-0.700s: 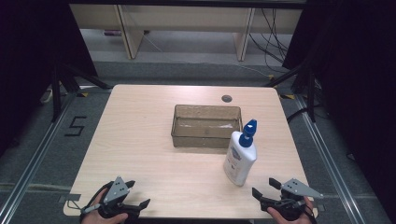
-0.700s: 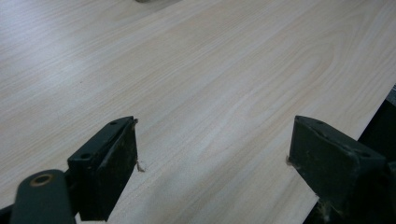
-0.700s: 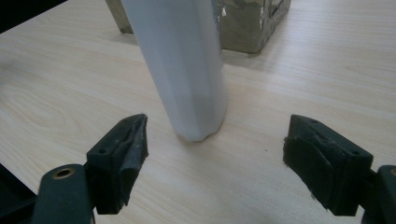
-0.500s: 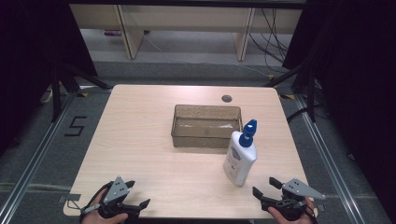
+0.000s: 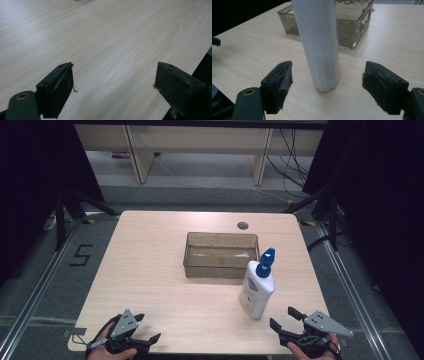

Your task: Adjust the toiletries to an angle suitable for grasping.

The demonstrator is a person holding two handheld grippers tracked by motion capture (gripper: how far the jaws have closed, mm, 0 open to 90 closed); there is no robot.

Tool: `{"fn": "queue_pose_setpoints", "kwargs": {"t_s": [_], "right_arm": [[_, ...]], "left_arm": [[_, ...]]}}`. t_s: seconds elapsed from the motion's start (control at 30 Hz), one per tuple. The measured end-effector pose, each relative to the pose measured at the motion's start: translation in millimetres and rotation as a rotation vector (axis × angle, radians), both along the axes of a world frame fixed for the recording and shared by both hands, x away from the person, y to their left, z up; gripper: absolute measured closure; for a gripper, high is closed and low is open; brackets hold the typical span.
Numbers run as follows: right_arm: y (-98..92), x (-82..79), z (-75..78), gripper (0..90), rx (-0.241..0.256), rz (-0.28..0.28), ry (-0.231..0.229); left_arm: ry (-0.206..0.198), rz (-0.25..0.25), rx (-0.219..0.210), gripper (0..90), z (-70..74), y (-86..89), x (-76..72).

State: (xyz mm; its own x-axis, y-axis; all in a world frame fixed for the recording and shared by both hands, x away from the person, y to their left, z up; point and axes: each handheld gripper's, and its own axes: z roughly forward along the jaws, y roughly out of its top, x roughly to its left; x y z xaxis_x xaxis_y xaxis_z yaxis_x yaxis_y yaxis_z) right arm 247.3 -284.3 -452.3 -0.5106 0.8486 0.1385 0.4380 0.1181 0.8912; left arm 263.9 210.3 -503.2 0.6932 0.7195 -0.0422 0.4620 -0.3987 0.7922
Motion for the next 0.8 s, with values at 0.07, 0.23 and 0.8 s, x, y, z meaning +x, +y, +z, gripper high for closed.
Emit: {"fn": "queue_pose_setpoints", "kwargs": {"t_s": [0.07, 0.23, 0.8], "right_arm": [[1.5, -2.8, 7.3, 24.2, -0.013, 0.004, -0.018], [5.3, -4.1, 17.2, 24.0, -0.026, 0.02, -0.069], [17.4, -6.4, 28.5, 23.6, -0.007, 0.048, -0.07]], "left_arm": [[0.007, -0.002, 0.007, 14.9, -0.1, 0.2, 0.4], [-0.001, 0.01, -0.002, 14.9, 0.1, 0.1, -0.2], [0.002, 0.002, 0.001, 14.9, -0.3, 0.4, 0.6]]}}
